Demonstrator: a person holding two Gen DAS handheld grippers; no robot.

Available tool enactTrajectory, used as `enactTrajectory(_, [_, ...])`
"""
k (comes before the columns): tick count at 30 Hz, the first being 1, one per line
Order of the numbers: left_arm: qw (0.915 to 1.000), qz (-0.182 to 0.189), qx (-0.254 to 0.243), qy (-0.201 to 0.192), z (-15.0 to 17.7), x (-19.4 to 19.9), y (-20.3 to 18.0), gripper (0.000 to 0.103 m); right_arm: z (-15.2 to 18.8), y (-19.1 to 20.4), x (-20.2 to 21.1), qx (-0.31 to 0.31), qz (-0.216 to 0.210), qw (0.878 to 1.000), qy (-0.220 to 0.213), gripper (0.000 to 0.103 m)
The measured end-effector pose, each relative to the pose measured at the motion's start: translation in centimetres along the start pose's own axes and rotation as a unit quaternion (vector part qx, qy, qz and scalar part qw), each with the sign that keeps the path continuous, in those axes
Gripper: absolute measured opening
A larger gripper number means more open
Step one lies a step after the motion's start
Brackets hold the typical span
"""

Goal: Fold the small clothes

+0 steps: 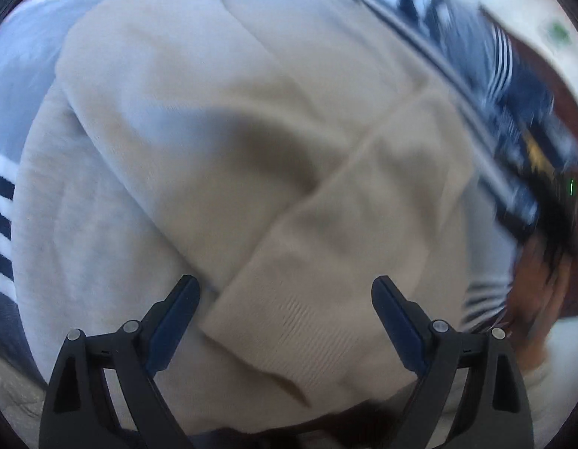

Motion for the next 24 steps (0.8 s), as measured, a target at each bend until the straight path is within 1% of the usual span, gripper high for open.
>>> enactTrajectory(1, [0.9998,-0.012,-0.011,-0.009,0.4,-0.2,-0.3,0.091,-0.8,-1.9,0.1,-0.039,0.009,0.999,-0.004,0.059])
enactTrajectory(2, [0.9995,-0.021,-0.016,-0.016,0.6,-0.2,-0.6,0.088,-1.5,-3.6,0.1,-0.071,0.007,0.997,-0.006,0.055])
enactTrajectory(3, [0.9989,-0.034,-0.024,-0.023,0.8,-0.1,-0.8,0.075,-1.8,-4.8,-0.3,-0.096,0.005,0.995,-0.005,0.055])
enactTrajectory(4, [0.9983,-0.043,-0.03,-0.027,0.9,0.1,-1.1,0.053,-1.9,-5.7,-1.0,-0.114,0.017,0.993,0.002,0.054])
enactTrajectory(5, [0.998,-0.049,-0.032,-0.026,1.0,0.3,-1.2,0.042,-1.9,-6.6,-1.1,-0.122,0.019,0.992,0.005,0.053])
enactTrajectory(6, [0.9978,-0.052,-0.028,-0.029,1.0,0.7,-1.0,0.018,-2.1,-6.8,-1.6,-0.126,0.008,0.992,0.008,0.05])
enactTrajectory(7, [0.9981,-0.044,-0.024,-0.035,1.1,1.3,-1.0,0.007,-2.2,-6.6,-2.2,-0.128,-0.003,0.992,0.017,0.035])
enactTrajectory(8, [0.9985,-0.027,-0.02,-0.044,1.2,2.3,-0.9,0.007,-2.1,-6.4,-2.3,-0.127,-0.009,0.992,0.02,0.016])
enactTrajectory(9, [0.9981,-0.018,-0.02,-0.056,1.4,3.3,-0.8,0.007,-2.5,-5.8,-2.1,-0.122,-0.021,0.992,0.014,0.011])
enactTrajectory(10, [0.9969,-0.017,-0.025,-0.073,1.7,4.9,-1.1,0.007,-2.7,-5.2,-1.5,-0.115,-0.029,0.993,0.006,0.008])
enactTrajectory(11, [0.9964,-0.016,-0.026,-0.079,2.0,5.8,-1.0,0.006,-3.1,-4.4,-1.0,-0.107,-0.037,0.994,-0.001,0.006])
enactTrajectory(14, [0.995,-0.003,-0.02,-0.098,3.4,9.7,-0.4,0.006,-3.3,-2.5,0.1,-0.092,-0.069,0.993,-0.006,0.005])
enactTrajectory(15, [0.9944,-0.005,-0.02,-0.104,3.8,10.5,0.0,0.006,-3.1,-1.8,0.1,-0.088,-0.077,0.993,-0.008,0.005])
enactTrajectory(16, [0.9944,-0.015,-0.021,-0.102,4.2,10.6,0.5,0.006,-3.0,-0.9,-0.1,-0.081,-0.082,0.993,-0.007,0.005])
enactTrajectory(17, [0.9949,-0.029,-0.02,-0.095,4.6,10.2,1.4,0.007,-2.7,-0.4,-0.4,-0.068,-0.078,0.995,-0.003,0.005])
enactTrajectory(18, [0.9949,-0.055,-0.015,-0.084,4.8,9.1,2.4,0.007,-2.1,0.1,-1.2,-0.059,-0.066,0.996,0.005,0.005])
enactTrajectory(19, [0.9939,-0.084,-0.007,-0.071,4.8,8.3,3.8,0.012,-1.5,0.2,-2.0,-0.052,-0.056,0.997,0.018,0.007])
enactTrajectory(20, [0.9905,-0.125,0.001,-0.057,4.9,7.2,5.0,0.015,-0.9,0.2,-3.1,-0.048,-0.05,0.997,0.038,0.008])
enactTrajectory(21, [0.9854,-0.164,0.009,-0.047,5.1,6.5,5.5,0.027,-0.2,-0.4,-3.8,-0.051,-0.048,0.996,0.057,0.008])
enactTrajectory(22, [0.9803,-0.192,0.018,-0.043,4.8,6.4,5.9,0.029,0.4,-0.9,-4.9,-0.058,-0.048,0.994,0.083,0.021])
enactTrajectory(23, [0.9798,-0.191,0.022,-0.057,4.5,6.9,5.7,0.03,0.7,-1.1,-5.8,-0.063,-0.047,0.992,0.098,0.051])
enactTrajectory(24, [0.9801,-0.18,0.02,-0.082,3.9,7.9,5.0,0.036,0.8,-1.4,-6.2,-0.071,-0.05,0.99,0.107,0.063])
Point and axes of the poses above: each gripper's, at about its wrist camera, not at the fingertips, and x roughly against the way its jaws point, y to its left, z to its underside, the point moved 4 cm from there along -x, roughly the way its jaws point, and after that the axes turned 5 degrees about y, right-handed, at the moved point
